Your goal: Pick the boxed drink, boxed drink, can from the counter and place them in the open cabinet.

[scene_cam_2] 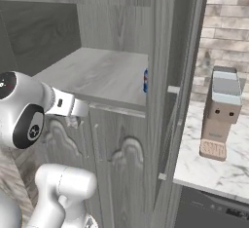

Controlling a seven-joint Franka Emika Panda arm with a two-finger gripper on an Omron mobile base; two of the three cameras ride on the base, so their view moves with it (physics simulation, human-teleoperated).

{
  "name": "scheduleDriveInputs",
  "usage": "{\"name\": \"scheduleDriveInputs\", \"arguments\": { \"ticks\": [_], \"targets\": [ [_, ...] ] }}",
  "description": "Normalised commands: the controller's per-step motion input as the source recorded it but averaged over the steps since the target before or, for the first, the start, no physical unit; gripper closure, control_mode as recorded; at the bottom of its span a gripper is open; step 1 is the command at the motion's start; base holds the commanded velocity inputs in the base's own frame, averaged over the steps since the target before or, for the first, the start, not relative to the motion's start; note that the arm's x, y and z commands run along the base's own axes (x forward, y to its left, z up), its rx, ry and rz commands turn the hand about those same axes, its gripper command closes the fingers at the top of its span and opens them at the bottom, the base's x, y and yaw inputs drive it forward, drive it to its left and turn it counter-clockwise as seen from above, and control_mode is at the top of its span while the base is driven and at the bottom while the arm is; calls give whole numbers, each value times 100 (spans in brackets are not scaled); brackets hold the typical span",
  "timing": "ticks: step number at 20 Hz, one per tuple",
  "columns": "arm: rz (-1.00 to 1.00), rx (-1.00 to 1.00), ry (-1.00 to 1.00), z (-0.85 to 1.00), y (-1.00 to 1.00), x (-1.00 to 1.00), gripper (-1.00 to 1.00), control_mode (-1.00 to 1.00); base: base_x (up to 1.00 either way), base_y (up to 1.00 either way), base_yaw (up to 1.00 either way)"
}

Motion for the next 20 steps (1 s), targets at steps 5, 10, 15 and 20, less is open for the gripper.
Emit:
{"name": "scheduleDriveInputs", "arguments": {
  "ticks": [5, 10, 15, 20],
  "targets": [
    [0, 0, 0, 0, 0, 0, 100, 100, 17, -22, 1],
    [0, 0, 1, 0, -6, 0, 100, -100, 0, 0, 0],
    [2, 1, 0, 0, -4, 0, 100, -100, 0, 0, 0],
    [4, 0, -6, 8, 0, 0, 100, -100, 0, 0, 0]
  ]
}}
